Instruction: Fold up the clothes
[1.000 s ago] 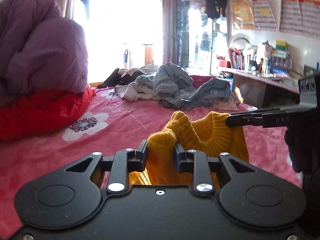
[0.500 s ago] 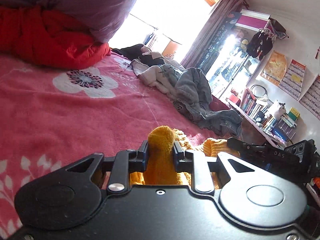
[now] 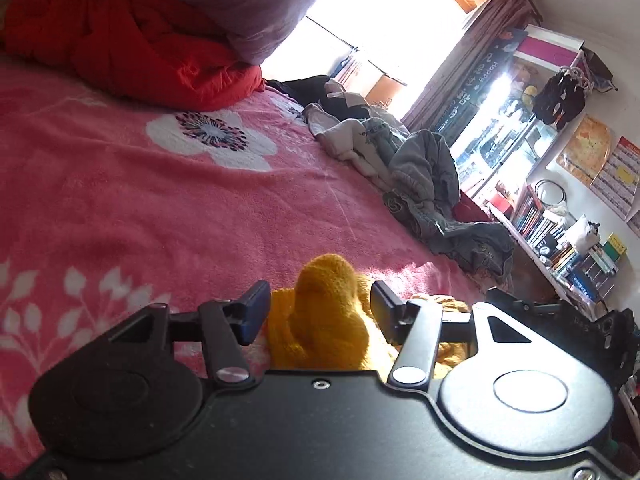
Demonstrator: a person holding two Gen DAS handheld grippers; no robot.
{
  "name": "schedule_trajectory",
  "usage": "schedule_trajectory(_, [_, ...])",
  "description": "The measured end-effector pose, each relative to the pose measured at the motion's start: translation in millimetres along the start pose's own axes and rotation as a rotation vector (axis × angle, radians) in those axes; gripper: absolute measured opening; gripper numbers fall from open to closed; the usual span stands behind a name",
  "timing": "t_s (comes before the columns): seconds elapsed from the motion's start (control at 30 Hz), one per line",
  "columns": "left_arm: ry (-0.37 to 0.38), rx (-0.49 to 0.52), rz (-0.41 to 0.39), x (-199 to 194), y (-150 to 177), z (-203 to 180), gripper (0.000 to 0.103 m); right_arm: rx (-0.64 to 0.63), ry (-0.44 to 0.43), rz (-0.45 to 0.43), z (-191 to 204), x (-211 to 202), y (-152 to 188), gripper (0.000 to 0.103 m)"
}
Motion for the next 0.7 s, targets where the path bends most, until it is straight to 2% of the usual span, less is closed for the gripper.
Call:
schedule_trajectory(0.13, [0.004,-0.029,0.028,-22.0,15.5,-12.6,0.056,-0.063,0.027,0.009,13.4,-29.3,15.5,0.067])
schedule_trajectory(0.23, [0.01,-0.049,0.063,-25.3,28.6,-20.7,0.056,-0.119,0.036,0.055,24.0,-41.0,36.4,0.067])
schedule_trajectory(0.3, [0.015,-0.048,0.084,-23.8,36.8,-26.8,0.055,-0.15,0.033,0.085,29.3,-44.3,52.7,0.059])
schedule_trajectory(0.33, [0.005,-0.036,0.087,-22.1,39.6,-28.7,0.037,-0.169,0.03,0.096,31.8,-45.0,60.3,0.052])
schedule_trajectory(0.37, [-0.005,-0.022,0.085,-19.5,41.0,-30.2,0.028,-0.194,0.029,0.106,33.9,-42.9,64.5,0.034])
schedule_trajectory(0.43, [-0.013,0.009,0.068,-16.7,41.3,-34.5,0.021,-0.24,0.028,0.097,39.0,-41.3,68.0,0.028])
schedule_trajectory(0.53, [0.042,0.048,0.024,-23.1,31.8,-41.1,0.02,-0.276,-0.008,0.026,52.5,-48.0,60.4,0.024])
schedule_trajectory(0.6, [0.009,0.028,0.065,-13.8,37.6,-28.6,0.02,-0.308,0.009,0.009,52.2,-48.4,60.3,0.024])
schedule_trajectory(0.67, [-0.035,0.004,0.131,1.0,47.2,-15.4,0.029,-0.216,0.05,0.105,27.2,-30.8,70.8,0.025])
schedule_trajectory(0.7, [-0.032,0.003,0.13,2.5,46.6,-15.4,0.034,-0.159,0.054,0.134,16.5,-25.4,74.5,0.033])
Point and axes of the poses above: each gripper's, at about its wrist camera, not at the fingertips, and x roughly the way its jaws point, z to its left, y to its underside, the point moved 7 cm from there along x, roughly the way its jaws point
